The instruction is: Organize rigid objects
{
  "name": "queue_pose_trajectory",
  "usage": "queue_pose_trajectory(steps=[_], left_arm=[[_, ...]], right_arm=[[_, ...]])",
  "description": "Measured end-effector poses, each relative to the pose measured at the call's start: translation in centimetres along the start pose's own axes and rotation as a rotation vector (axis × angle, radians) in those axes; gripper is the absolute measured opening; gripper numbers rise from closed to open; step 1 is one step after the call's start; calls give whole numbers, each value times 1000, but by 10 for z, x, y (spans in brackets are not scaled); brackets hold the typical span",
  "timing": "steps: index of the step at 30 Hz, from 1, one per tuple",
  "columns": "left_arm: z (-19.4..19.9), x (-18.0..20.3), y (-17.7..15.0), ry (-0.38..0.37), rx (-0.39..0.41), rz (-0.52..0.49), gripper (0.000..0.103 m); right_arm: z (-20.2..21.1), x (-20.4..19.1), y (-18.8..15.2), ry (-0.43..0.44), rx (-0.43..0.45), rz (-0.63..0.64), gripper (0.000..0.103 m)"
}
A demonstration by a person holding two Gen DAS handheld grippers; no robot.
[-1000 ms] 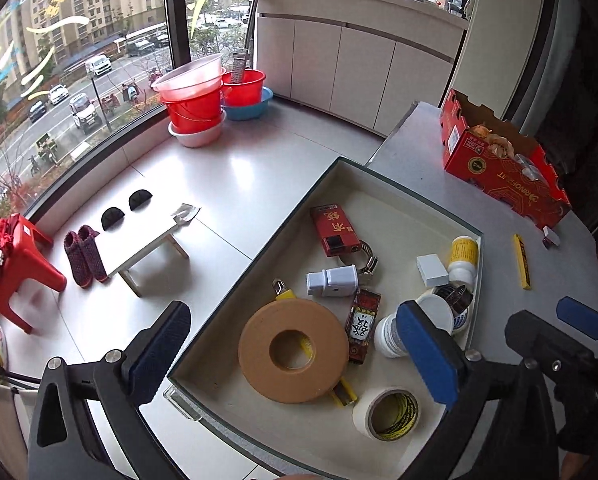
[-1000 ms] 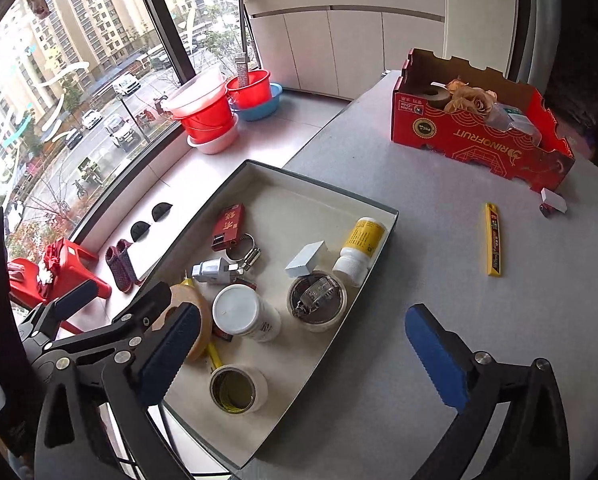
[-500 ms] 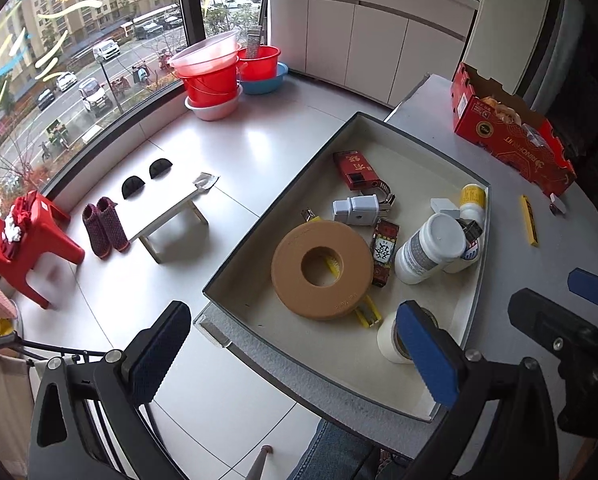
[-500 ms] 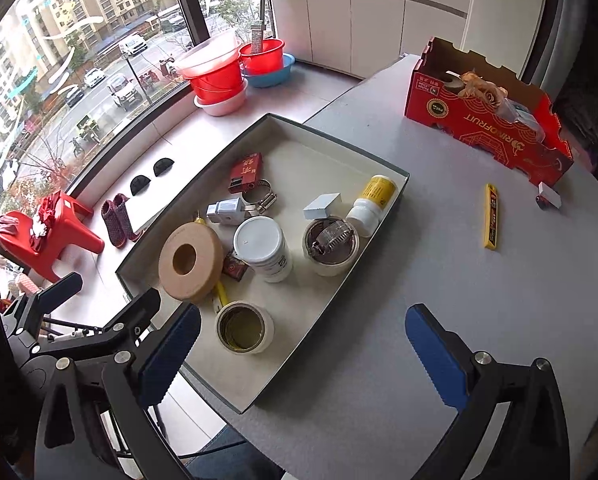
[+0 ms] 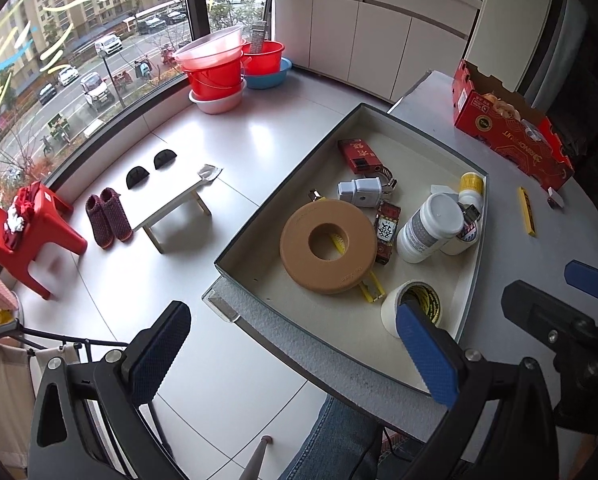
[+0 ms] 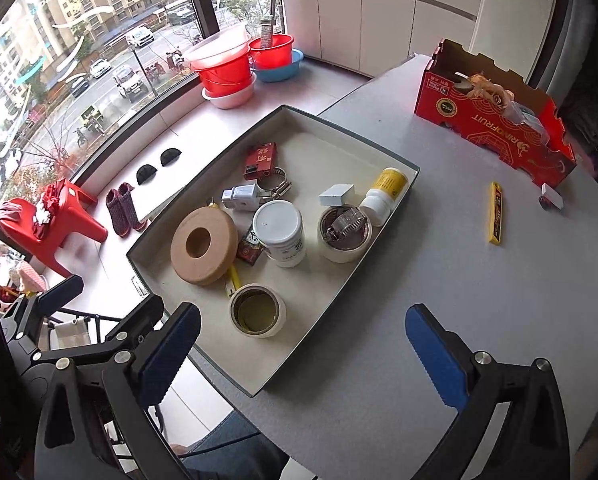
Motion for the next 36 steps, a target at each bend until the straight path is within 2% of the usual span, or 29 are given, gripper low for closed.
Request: queue_pose_trajectory(steps=[36], left_arm=[[16, -2, -7, -3, 9, 2, 103]], right_arm=[[16, -10, -5, 11, 27, 7, 103]])
Point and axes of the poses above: each gripper's, at about its wrist camera, not at the fingertips, and z roughly against the way its jaws point, x to its right, y to its top, the point moved 1 cm from there along -z, roughly the way its jaws point, and after that the axes turned 3 degrees about z, right-handed, at the moved point
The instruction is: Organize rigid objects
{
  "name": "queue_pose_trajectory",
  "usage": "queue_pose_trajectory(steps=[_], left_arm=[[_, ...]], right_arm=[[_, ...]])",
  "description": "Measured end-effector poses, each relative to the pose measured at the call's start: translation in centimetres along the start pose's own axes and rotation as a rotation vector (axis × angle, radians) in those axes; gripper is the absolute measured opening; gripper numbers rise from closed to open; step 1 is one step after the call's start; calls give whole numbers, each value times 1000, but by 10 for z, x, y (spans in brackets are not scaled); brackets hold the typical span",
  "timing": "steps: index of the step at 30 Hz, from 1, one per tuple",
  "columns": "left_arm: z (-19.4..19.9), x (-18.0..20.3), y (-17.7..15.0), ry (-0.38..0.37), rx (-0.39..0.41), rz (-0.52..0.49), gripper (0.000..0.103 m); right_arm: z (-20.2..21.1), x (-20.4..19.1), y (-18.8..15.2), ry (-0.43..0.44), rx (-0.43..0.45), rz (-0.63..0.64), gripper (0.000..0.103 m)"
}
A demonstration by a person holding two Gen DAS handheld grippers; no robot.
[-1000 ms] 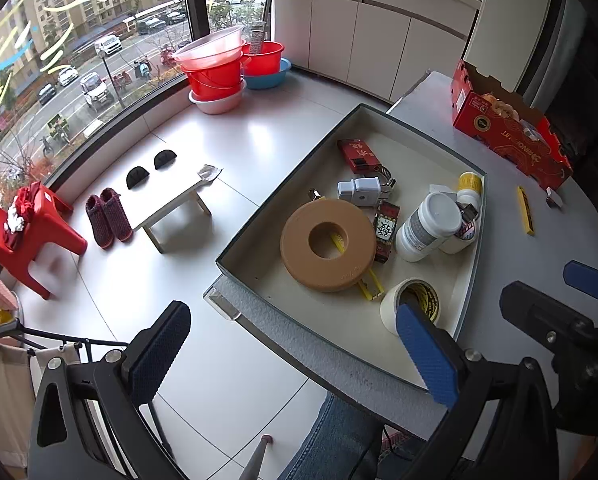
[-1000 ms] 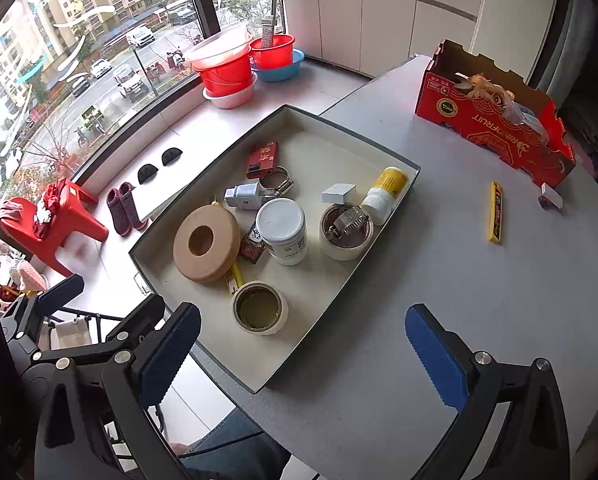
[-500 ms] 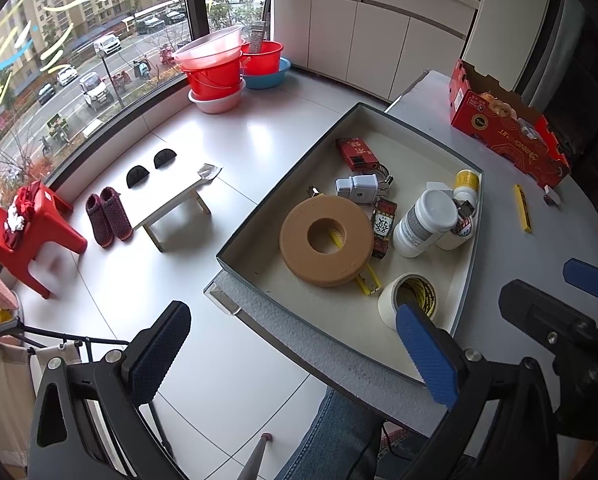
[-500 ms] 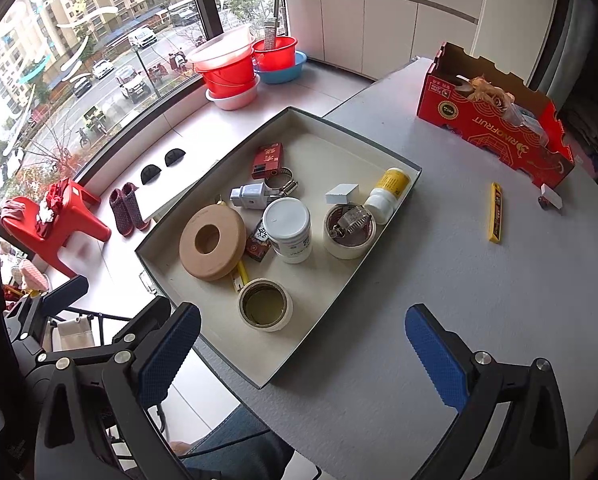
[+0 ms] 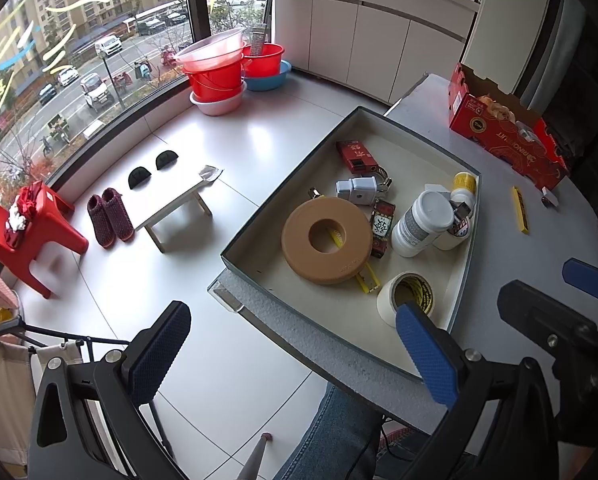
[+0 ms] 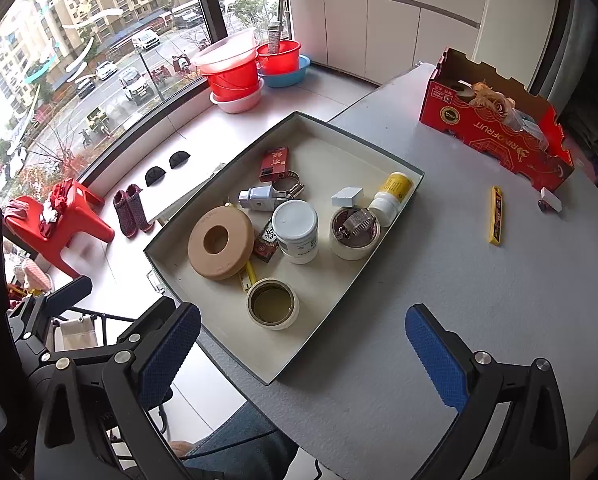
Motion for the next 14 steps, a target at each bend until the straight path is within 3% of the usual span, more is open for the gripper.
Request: queue_pose_trajectory(steps=[14], left_arm=[[13, 1, -3, 8, 34, 5, 103]], right_arm=[[6, -1, -6, 6, 8, -1, 103]])
Point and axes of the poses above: each gripper's, at about its wrist camera, not at the fingertips, and z roughly against the way its jaws point, x to its right, y to its top, the point moved 1 cm from there along -z, roughly the way its jaws point, and after that the axes turned 3 degrees about z, right-handed, at the moved point
